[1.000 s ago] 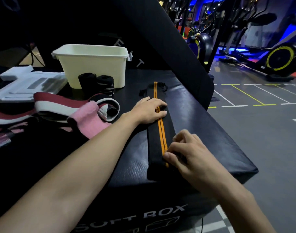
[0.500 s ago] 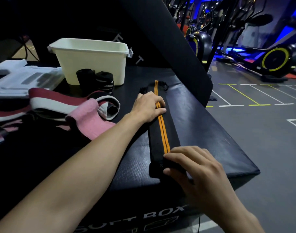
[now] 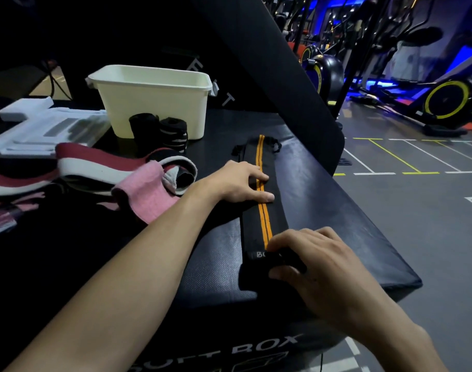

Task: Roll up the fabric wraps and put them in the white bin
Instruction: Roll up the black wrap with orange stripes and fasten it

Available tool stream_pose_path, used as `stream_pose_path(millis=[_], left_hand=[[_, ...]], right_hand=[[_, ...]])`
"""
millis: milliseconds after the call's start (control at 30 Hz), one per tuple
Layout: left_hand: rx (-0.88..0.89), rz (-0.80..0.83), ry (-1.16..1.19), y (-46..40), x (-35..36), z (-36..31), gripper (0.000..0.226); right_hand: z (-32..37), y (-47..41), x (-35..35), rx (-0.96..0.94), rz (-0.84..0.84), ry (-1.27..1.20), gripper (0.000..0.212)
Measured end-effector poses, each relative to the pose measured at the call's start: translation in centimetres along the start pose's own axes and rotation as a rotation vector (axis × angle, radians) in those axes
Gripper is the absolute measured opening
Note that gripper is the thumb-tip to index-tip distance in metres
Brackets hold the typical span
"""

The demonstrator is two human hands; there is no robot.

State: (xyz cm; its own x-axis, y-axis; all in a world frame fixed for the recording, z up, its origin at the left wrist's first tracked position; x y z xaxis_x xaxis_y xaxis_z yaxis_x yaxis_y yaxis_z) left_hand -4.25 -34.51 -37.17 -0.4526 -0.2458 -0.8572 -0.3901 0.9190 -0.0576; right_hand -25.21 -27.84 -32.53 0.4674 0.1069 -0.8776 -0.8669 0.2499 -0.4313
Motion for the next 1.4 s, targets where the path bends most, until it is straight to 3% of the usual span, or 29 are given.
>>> stream_pose_path(millis=[133, 367, 633, 800, 900, 1033, 1100, 1233, 1400], left_hand=[[-0.034, -0.102, 0.086, 0.0, -1.2, 0.3, 0.066], [-0.064, -0.223, 0.127, -0.1, -2.0, 1.4, 0.047], [0.02, -0.292, -0.02, -0.3, -1.9, 0.7, 0.045], [0.172, -0.314, -0.034, -0.3, -2.0, -1.2, 0.016], [0.166, -0.252, -0.032, -0.6, -1.6, -0.8, 0.016], [0.149, -0.046, -0.063, -0.6, -0.4, 0.2, 0.034], [0.137, 0.008, -0.11, -0.5, 0.1, 0.3, 0.039], [0.121, -0.035, -0.056, 0.0, -0.7, 0.2, 0.044], [0.164, -0.031, 0.021, 0.4, -1.0, -0.6, 0.044]], right_hand=[[-1.2, -0.6, 1.0, 0.072, 0.074, -0.053, 0.012], [-2.0, -1.9, 1.7, 0.122, -0.032, 0.079, 0.036], [-1.4, -2.7, 0.8, 0.145, -0.204, 0.159, 0.016], [0.1, -1.9, -0.2, 0.031, -0.36, 0.157, 0.005], [-0.7, -1.2, 0.4, 0.008, -0.298, 0.083, 0.021], [-2.3, -1.0, 1.8, 0.036, -0.158, 0.053, 0.051], [-2.4, -1.5, 1.9, 0.04, -0.142, 0.056, 0.049], [-2.0, -2.4, 1.3, 0.049, -0.051, 0.039, 0.044], [-1.0, -1.2, 1.3, 0.063, 0.137, -0.092, 0.023]])
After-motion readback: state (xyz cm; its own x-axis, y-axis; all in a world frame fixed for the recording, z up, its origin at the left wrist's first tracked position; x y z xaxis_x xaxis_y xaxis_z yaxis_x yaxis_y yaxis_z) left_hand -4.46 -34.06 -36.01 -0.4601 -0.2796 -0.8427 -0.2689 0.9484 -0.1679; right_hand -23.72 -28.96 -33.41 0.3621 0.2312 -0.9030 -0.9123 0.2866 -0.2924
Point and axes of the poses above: each hand's wrist, its own y-axis away from the middle knuckle, its own x-axis out of the palm, z = x × y, the point moved 10 cm from there along -y, towards the middle knuckle, and after that the axes turned 4 degrees about -z, right-handed, at the moved point
